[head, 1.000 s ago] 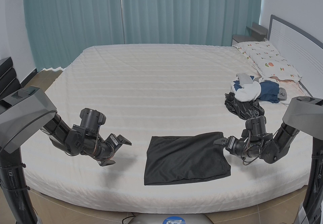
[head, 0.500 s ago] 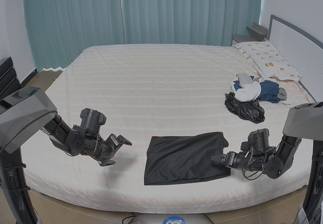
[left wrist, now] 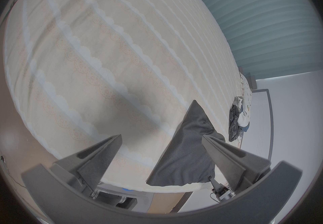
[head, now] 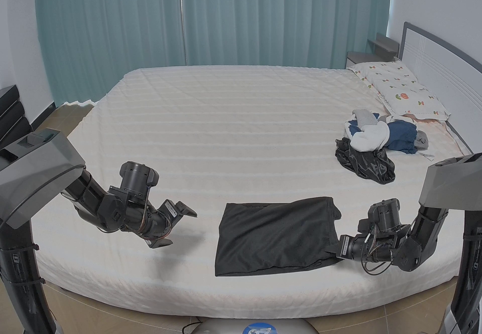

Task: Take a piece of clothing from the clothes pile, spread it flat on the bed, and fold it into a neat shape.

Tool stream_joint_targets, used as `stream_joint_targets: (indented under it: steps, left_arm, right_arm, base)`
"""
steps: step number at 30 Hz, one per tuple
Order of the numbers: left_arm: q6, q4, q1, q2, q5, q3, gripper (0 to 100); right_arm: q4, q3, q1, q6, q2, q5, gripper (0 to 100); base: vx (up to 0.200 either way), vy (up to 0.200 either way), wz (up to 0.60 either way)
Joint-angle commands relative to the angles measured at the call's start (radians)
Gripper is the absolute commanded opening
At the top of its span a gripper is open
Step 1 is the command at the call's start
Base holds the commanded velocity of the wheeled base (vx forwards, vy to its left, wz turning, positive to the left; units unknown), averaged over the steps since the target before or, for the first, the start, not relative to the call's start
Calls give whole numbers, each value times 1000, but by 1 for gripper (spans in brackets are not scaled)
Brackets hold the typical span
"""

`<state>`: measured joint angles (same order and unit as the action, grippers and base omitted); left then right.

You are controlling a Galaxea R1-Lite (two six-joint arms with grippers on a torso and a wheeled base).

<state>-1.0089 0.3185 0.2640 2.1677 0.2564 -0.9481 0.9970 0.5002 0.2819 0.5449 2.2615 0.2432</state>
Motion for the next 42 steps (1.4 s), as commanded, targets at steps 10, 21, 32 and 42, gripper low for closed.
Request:
stream_joint_targets:
  steps: [10,21,32,42]
  left_arm:
    - [0,1,0,1,0,0,100]
    - [0,1,1,1,-2,0,100]
    - [0,1,1,1,-2,0,100]
    - [0,1,1,1,-2,0,100]
  right_arm:
    - [0,-88,-32,-49,-45,-2,0]
    - [2,-126,-50,-79,-42,-2,0]
    - [0,-126,-63,-92,-36,-2,100]
    - [18,-75,-101,-79,-108,-1,100]
  base:
    - [0,0,0]
    - [0,0,0]
    - [0,0,0]
    - [0,0,0]
